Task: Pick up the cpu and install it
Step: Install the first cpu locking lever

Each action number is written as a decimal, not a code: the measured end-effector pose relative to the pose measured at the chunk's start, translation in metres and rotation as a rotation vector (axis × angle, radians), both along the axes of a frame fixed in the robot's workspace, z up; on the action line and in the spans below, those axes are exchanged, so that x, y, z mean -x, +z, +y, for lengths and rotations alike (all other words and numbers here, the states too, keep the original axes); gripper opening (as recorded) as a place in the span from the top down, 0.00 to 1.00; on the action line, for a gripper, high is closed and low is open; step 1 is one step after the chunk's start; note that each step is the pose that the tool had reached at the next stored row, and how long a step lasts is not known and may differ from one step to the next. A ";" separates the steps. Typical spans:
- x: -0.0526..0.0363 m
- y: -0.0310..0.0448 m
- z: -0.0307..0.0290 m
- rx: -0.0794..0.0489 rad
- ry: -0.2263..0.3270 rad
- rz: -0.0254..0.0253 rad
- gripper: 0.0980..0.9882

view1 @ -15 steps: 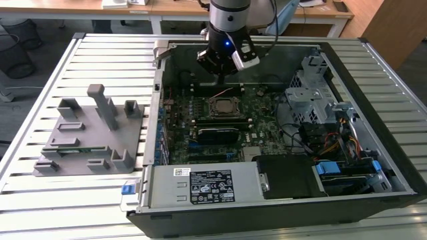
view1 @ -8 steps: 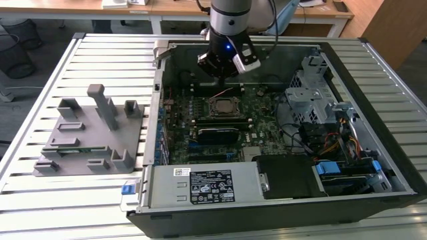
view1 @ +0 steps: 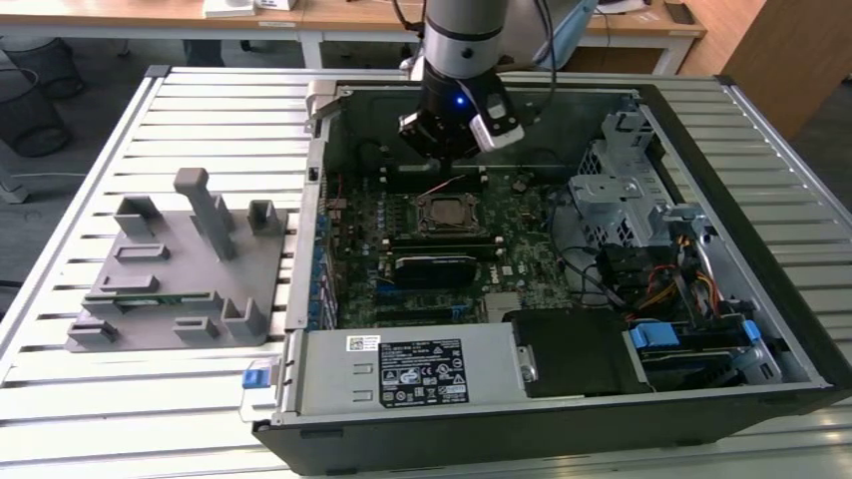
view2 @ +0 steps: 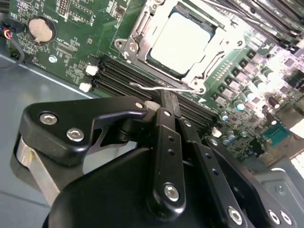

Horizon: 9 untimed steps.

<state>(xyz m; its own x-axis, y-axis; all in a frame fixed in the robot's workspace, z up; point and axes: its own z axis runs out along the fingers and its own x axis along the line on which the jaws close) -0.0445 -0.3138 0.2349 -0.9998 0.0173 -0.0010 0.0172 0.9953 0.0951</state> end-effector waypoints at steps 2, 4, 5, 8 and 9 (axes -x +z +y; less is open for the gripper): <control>-0.0017 -0.0013 0.0001 0.000 0.002 0.0000 0.99; -0.0031 -0.0024 0.0004 0.001 0.002 0.0001 0.99; -0.0033 -0.0027 0.0006 0.001 0.002 0.0001 0.99; -0.0041 -0.0036 0.0015 0.001 0.002 0.0001 0.99; -0.0047 -0.0039 0.0020 0.001 0.002 0.0001 0.99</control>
